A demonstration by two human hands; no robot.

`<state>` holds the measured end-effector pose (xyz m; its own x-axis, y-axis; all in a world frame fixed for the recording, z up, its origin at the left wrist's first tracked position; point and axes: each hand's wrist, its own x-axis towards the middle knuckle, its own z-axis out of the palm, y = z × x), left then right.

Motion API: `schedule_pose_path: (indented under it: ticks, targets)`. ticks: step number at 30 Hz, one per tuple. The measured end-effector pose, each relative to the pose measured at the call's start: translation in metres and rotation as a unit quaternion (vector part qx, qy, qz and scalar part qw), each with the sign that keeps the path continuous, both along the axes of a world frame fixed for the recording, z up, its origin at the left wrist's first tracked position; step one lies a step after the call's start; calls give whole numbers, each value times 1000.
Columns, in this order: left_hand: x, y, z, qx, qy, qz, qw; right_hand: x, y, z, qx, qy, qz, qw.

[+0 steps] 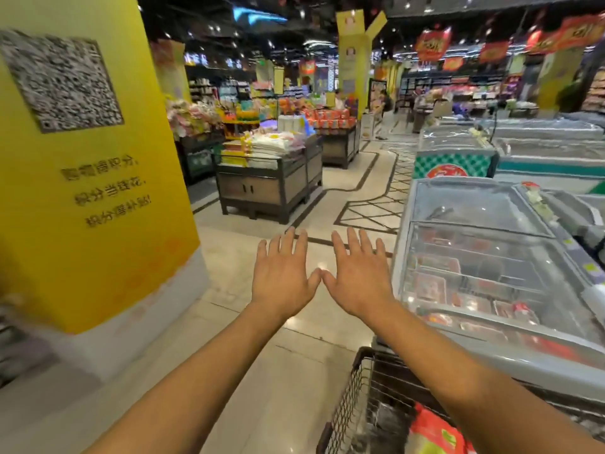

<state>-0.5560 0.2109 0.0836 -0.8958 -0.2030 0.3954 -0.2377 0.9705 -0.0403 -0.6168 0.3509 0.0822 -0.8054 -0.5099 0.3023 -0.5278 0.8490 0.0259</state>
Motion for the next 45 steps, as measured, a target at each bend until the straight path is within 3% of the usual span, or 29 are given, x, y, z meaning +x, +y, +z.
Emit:
schedule_pose_path:
  ticks: [7, 15, 26, 45]
  targets:
    - [56, -71, 30, -11, 21, 177, 984, 9, -98, 28, -4, 22, 164, 986]
    - [177, -114, 30, -5, 23, 372, 928, 88, -190, 23, -7, 13, 370, 929]
    - [392, -132, 18, 7, 49, 590, 806, 288, -286, 22, -8, 29, 567, 823]
    - [731, -134, -25, 40, 71, 791, 607, 655, -371, -9, 21, 18, 773, 634]
